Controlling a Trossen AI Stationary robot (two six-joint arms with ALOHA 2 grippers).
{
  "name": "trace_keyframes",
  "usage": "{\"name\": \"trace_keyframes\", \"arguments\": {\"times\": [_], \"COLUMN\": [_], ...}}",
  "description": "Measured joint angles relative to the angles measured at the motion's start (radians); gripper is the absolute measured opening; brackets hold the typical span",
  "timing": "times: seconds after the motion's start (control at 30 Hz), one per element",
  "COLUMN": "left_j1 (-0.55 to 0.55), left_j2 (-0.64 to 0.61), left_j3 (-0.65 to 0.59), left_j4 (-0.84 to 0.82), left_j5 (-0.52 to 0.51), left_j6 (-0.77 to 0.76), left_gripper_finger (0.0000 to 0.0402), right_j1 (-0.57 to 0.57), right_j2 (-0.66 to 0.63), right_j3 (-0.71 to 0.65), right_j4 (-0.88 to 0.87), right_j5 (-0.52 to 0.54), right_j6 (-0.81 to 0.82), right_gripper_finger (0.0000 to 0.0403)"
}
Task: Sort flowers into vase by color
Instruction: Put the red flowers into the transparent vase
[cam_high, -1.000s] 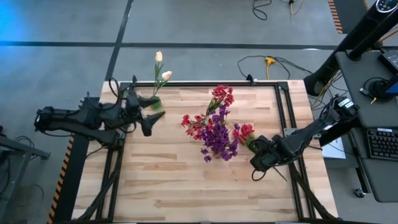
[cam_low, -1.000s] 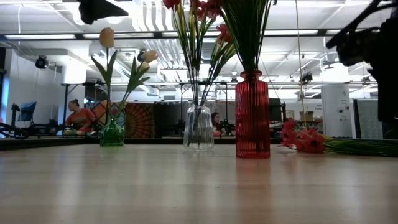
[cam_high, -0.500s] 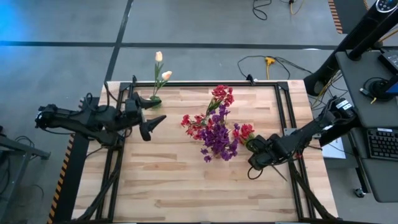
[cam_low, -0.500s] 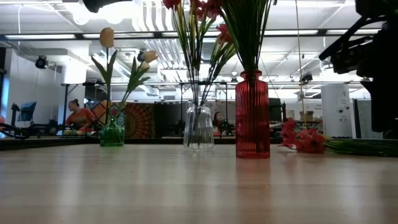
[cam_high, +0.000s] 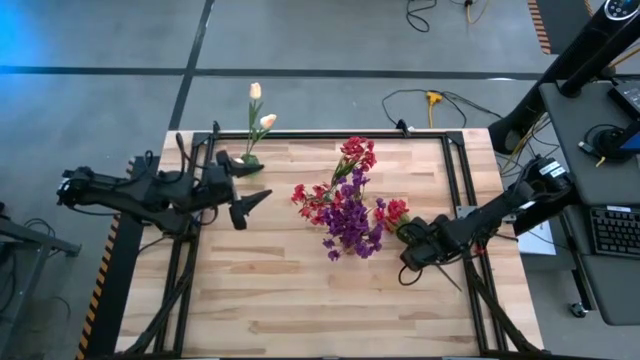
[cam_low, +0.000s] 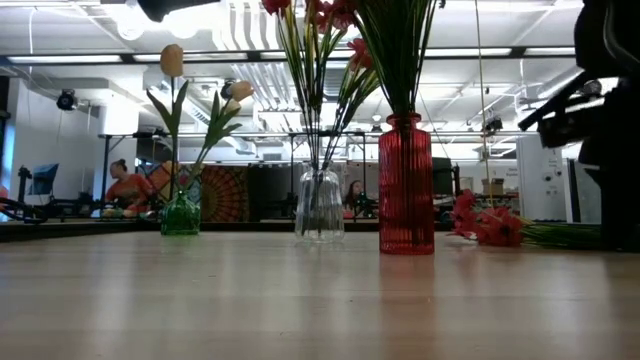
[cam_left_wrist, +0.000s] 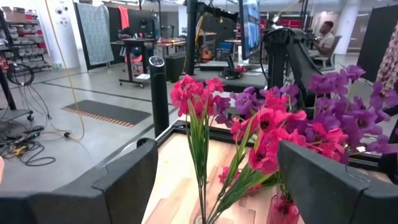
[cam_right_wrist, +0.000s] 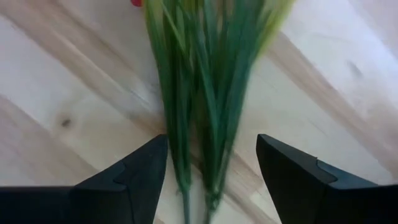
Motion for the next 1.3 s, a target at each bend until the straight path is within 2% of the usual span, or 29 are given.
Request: {"name": "trace_keyframes", "arguments": {"times": [0.17,0.33,0.73,0.97,1.13,1.3], "left_j1": [0.0,0.0,0.0,0.0,0.0,0.0], "left_j2": [0.026,0.049,0.057,0.059,0.059,0.058], "left_j3": [-0.001,-0.001,-0.001,-0.001,-0.001,-0.001], "left_j4": [0.003,0.019,0.042,0.041,0.041,0.042], "left_j5": [0.0,-0.003,-0.006,-0.006,-0.006,-0.006], "left_j6": [0.014,0.031,0.049,0.047,0.047,0.049], "left_gripper_finger": [0.0311,0.0311,0.0311,0.0311,0.0311,0.0311], "right_j1": [-0.011,-0.011,-0.011,-0.011,-0.012,-0.021], "right_j2": [-0.004,-0.004,-0.003,-0.01,-0.015,-0.021], "right_j3": [-0.07,-0.086,-0.084,-0.02,0.107,0.268], "right_j4": [0.148,0.162,0.158,0.098,-0.133,-0.4], "right_j5": [-0.002,-0.001,0.044,0.076,0.166,0.326], "right_j6": [-0.007,0.032,0.098,0.097,0.117,0.176], "right_gripper_finger": [0.0236,0.021,0.0025,0.0027,0.0027,0.0028]}}
